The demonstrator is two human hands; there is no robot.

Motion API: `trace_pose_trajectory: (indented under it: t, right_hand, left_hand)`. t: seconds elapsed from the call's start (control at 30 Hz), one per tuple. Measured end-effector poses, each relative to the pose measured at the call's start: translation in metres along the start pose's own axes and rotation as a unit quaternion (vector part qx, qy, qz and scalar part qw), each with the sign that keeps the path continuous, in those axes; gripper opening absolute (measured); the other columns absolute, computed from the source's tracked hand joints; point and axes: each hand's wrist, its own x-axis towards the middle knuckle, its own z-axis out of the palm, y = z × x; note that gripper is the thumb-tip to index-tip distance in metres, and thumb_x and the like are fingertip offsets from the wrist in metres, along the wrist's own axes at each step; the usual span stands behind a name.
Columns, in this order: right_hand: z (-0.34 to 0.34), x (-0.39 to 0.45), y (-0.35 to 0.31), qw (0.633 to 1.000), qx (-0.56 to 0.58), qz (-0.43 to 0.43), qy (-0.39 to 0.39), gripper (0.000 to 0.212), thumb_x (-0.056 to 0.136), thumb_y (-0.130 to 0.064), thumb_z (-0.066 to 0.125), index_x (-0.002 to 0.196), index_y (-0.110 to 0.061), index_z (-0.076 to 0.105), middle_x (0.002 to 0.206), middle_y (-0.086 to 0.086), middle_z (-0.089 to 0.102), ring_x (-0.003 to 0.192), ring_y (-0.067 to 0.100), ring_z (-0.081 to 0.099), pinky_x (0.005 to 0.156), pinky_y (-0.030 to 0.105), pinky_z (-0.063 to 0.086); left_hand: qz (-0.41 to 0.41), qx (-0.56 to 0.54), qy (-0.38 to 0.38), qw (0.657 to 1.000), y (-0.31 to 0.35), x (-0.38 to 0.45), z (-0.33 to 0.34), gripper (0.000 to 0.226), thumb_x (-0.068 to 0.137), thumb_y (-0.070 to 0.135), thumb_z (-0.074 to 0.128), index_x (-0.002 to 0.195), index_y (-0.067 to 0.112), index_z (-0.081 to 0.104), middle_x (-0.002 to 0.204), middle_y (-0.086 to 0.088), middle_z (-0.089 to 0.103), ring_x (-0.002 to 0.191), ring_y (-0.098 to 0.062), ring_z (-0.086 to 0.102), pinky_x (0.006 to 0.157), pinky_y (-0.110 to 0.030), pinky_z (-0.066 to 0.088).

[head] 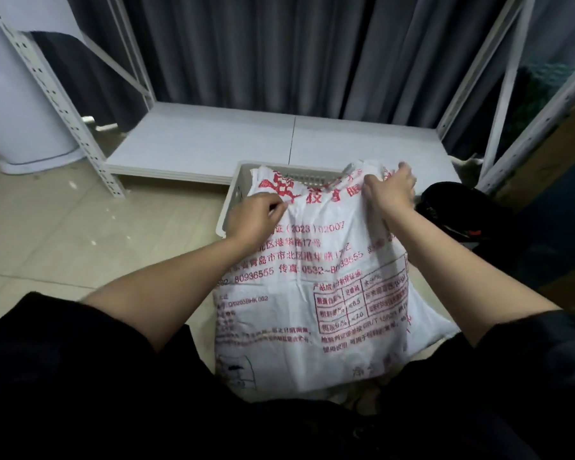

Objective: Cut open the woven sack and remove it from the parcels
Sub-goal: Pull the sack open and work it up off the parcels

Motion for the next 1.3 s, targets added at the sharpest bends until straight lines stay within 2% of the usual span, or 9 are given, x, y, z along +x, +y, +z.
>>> trace_pose_trajectory:
  t: [0.07,0.13,0.23,0.43,0.67,0.9,1.03,1.2,1.3]
  right_hand:
    - [-0.011,-0.026,0.001,0.981,-0.077,-0.179,0.020,0.062,0.089,-0.026,0.056,0.144,-0.015,0.030,0.147,0.006,0.035,0.133,0.024,0.035,0.110,0.043,0.029]
    - [-0.012,-0.053,0.009,0.940,-0.114,-0.318,-0.052,0.044,0.090,-0.028,0.052,0.133,-0.020,0.046,0.136,0.001,0.047,0.125,0.018,0.042,0.107,0.044,0.035]
    - [-0.003,-0.093,0.036,0.865,-0.220,-0.438,-0.106,0.042,0.082,-0.046,0.046,0.113,-0.021,0.060,0.126,-0.002,0.056,0.120,0.019,0.049,0.095,0.044,0.042]
    - [0.026,-0.123,0.065,0.878,-0.331,-0.346,-0.016,0.072,0.060,-0.076,0.047,0.098,-0.016,0.056,0.095,0.002,0.058,0.086,0.024,0.057,0.072,0.037,0.045]
    - [0.040,-0.114,0.065,0.923,-0.300,-0.233,-0.064,0.067,0.076,-0.067,0.056,0.117,-0.015,0.046,0.114,0.003,0.055,0.105,0.026,0.054,0.085,0.039,0.042]
    - [0.056,-0.088,0.044,0.919,-0.237,-0.305,0.078,0.096,0.061,-0.071,0.054,0.139,-0.017,0.041,0.133,0.006,0.049,0.122,0.024,0.043,0.095,0.043,0.040]
    - [0.065,-0.077,0.039,0.870,-0.273,-0.407,0.060,0.079,0.059,-0.062,0.068,0.127,-0.025,0.052,0.128,0.001,0.054,0.120,0.020,0.040,0.091,0.045,0.045]
    - [0.076,-0.060,0.030,0.890,-0.179,-0.410,0.089,0.034,0.071,-0.048,0.067,0.096,-0.024,0.062,0.098,-0.002,0.058,0.094,0.021,0.049,0.079,0.035,0.034]
    - [0.080,-0.051,0.026,0.864,-0.174,-0.461,0.106,0.021,0.083,-0.042,0.058,0.084,-0.021,0.061,0.088,-0.004,0.058,0.084,0.021,0.053,0.073,0.034,0.034]
  left_hand:
    - [-0.025,-0.002,-0.008,1.000,0.005,0.014,-0.006,0.030,0.098,0.036,0.046,0.108,0.021,0.070,0.104,0.002,0.072,0.078,-0.015,0.058,0.054,-0.025,0.034]
    - [-0.042,-0.001,-0.003,0.999,0.010,0.029,-0.008,0.029,0.099,0.035,0.046,0.110,0.022,0.069,0.103,0.000,0.071,0.076,-0.014,0.054,0.057,-0.025,0.031]
    - [-0.068,-0.012,0.018,0.997,0.019,0.051,-0.008,0.028,0.098,0.035,0.046,0.108,0.023,0.070,0.102,0.000,0.071,0.085,-0.019,0.060,0.063,-0.026,0.034]
    - [-0.086,-0.008,0.017,0.996,0.028,0.089,-0.012,0.030,0.096,0.033,0.043,0.100,0.021,0.070,0.094,0.000,0.072,0.082,-0.022,0.062,0.067,-0.031,0.048]
    - [-0.117,-0.025,0.026,0.992,0.038,0.110,-0.012,0.029,0.097,0.027,0.044,0.098,0.015,0.070,0.094,-0.005,0.071,0.080,-0.023,0.060,0.063,-0.030,0.043]
    - [-0.152,-0.057,0.028,0.986,0.041,0.121,-0.012,0.029,0.097,0.029,0.045,0.095,0.014,0.069,0.095,-0.005,0.070,0.078,-0.023,0.057,0.064,-0.029,0.040]
    - [-0.173,-0.068,0.001,0.983,0.045,0.129,-0.012,0.027,0.096,0.030,0.046,0.081,0.014,0.063,0.091,-0.007,0.067,0.080,-0.028,0.056,0.066,-0.030,0.039]
    - [-0.182,-0.092,-0.016,0.979,0.045,0.132,-0.010,0.035,0.094,0.031,0.047,0.061,0.017,0.048,0.068,-0.001,0.054,0.072,-0.027,0.051,0.063,-0.028,0.036]
    - [-0.181,-0.115,-0.008,0.977,0.044,0.132,-0.012,0.033,0.093,0.032,0.048,0.063,0.018,0.050,0.068,0.001,0.053,0.070,-0.023,0.048,0.064,-0.027,0.036]
